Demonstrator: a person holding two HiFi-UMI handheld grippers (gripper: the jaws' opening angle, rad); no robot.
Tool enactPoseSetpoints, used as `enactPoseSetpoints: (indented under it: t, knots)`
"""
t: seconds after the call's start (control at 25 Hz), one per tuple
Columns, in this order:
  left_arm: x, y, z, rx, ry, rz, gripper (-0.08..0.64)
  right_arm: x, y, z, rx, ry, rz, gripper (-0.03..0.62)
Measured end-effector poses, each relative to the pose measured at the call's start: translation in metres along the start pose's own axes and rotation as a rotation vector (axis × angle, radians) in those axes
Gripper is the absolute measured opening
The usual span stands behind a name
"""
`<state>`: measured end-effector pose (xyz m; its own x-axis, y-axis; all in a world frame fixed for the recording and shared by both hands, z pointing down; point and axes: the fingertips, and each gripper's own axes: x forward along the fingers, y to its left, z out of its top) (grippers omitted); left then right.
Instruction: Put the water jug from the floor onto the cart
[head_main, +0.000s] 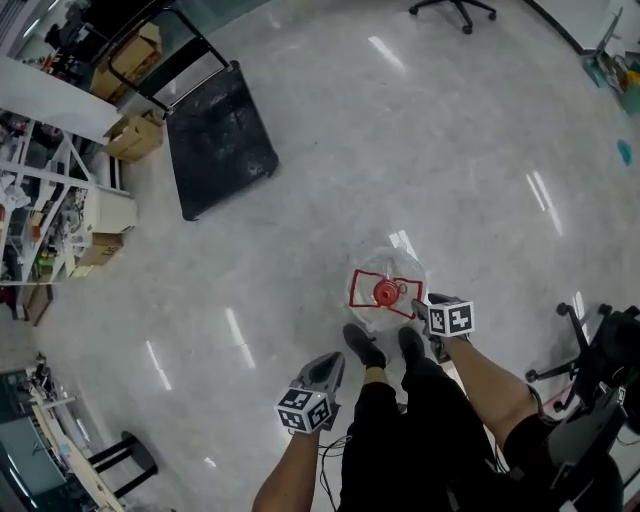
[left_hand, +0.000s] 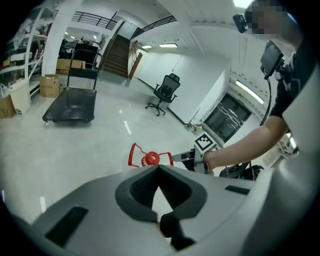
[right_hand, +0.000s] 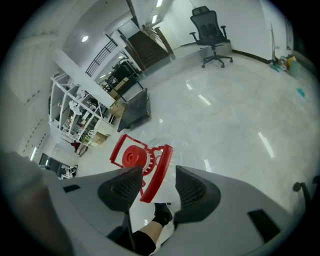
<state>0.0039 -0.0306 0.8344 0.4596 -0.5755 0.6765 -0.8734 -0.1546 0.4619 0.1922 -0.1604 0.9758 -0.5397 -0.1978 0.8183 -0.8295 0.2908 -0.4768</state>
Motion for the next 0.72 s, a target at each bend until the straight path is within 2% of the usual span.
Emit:
enactPoseSetpoints:
  t: [0.16,0.28,0.32,0.36,0.44,0.6,0.72]
  knots:
    - [0.003,0.014,-0.016,-0.01,0.053,-0.017,-0.002,0.028,-0.003,-0.001,0.083,0.0,0.012,0.187]
    - [-0.006,0.023,-0.021,-0.039,0.051,-0.012,-0.002,0.042,-0.001,-0.006,0.126,0.014,0.022,0.181]
    - [-0.009,0.026,-0.019,-0.049,0.046,-0.009,-0.002,0.044,0.001,-0.004,0.137,0.016,0.026,0.137]
    - [-0.011,0.028,-0.016,-0.056,0.04,-0.005,-0.002,0.045,0.002,0.0,0.146,0.013,0.028,0.105]
    - [-0.015,0.033,-0.007,-0.068,0.024,0.001,-0.002,0.044,0.007,0.012,0.175,-0.008,0.042,0.089]
    - [-0.029,0.034,0.009,-0.084,-0.01,0.006,-0.002,0.038,0.016,0.02,0.238,0.003,0.048,0.08]
    - [-0.046,0.042,0.038,-0.088,-0.08,0.009,-0.002,0.035,0.031,0.028,0.28,0.024,0.039,0.081]
